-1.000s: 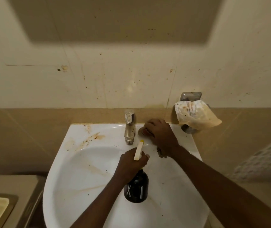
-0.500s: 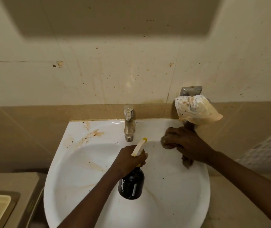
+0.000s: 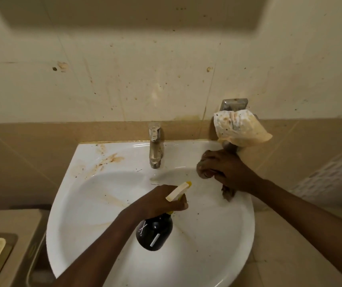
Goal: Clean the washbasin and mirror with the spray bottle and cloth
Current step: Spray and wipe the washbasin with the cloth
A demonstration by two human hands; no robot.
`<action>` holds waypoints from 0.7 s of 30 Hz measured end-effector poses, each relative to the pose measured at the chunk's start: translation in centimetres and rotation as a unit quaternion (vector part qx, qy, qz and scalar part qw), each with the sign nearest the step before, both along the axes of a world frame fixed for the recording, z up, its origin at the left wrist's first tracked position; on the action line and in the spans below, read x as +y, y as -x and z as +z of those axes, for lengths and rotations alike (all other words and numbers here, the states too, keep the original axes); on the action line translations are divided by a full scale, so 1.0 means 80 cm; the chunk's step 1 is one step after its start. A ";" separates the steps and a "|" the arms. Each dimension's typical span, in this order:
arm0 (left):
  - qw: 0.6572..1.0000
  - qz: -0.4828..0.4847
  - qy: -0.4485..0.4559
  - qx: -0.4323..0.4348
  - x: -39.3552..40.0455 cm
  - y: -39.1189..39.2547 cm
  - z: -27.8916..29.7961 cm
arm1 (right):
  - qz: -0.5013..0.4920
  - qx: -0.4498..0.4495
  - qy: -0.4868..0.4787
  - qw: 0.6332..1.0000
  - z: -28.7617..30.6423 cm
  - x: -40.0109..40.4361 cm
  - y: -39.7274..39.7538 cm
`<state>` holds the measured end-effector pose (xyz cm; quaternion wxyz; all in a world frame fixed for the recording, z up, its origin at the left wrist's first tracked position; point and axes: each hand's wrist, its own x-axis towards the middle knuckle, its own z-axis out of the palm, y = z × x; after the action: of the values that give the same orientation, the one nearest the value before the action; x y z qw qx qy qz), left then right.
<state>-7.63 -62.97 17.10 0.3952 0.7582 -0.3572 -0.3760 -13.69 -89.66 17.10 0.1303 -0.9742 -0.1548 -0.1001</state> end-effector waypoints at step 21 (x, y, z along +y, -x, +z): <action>0.998 0.018 -0.041 -0.040 -0.007 0.020 0.004 | -0.114 -0.007 0.008 0.993 -0.013 0.015 0.008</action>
<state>-9.23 -63.50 17.43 0.3561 0.7942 -0.3438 -0.3526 -14.35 -88.46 16.07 0.1089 -0.9857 -0.0445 -0.1204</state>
